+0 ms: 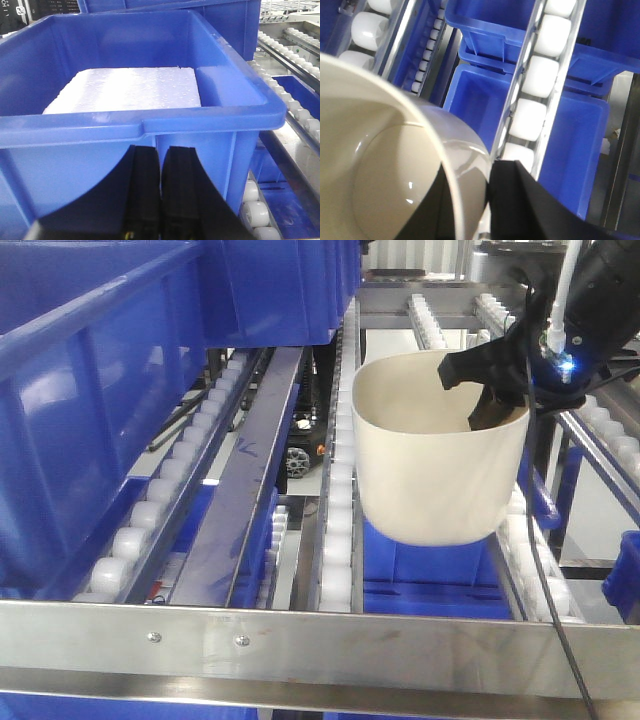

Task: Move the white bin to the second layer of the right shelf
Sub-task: 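Lower the white bin onto the second-layer rollers with the right gripper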

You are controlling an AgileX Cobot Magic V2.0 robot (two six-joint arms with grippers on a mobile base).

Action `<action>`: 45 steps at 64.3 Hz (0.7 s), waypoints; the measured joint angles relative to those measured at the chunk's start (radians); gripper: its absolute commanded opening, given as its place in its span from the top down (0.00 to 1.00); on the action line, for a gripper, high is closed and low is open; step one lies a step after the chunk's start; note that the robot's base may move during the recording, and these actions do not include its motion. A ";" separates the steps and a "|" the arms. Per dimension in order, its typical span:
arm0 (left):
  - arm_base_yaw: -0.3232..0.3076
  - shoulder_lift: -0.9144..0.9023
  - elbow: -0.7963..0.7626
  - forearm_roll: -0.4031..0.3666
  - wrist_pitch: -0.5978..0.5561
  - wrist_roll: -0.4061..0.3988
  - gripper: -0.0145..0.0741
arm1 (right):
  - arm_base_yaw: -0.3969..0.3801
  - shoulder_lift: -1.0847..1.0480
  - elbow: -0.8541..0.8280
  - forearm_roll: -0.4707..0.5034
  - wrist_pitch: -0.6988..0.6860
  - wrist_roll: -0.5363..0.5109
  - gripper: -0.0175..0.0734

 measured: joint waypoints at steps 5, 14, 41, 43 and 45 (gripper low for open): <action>0.000 0.000 0.000 0.000 0.000 0.000 0.74 | 0.000 0.000 0.000 0.000 0.000 0.000 0.75; 0.000 0.000 0.000 0.000 0.000 0.000 0.74 | 0.000 0.000 -0.002 0.000 0.002 0.000 0.75; 0.000 0.000 0.000 0.000 0.000 0.000 0.74 | 0.000 0.000 -0.002 0.000 0.001 0.000 0.31; 0.000 0.000 0.000 0.000 0.000 0.000 0.74 | 0.000 0.000 -0.002 0.000 0.001 0.000 0.29; 0.000 0.000 0.000 0.000 0.000 0.000 0.74 | 0.000 0.000 -0.002 0.000 0.000 0.000 0.29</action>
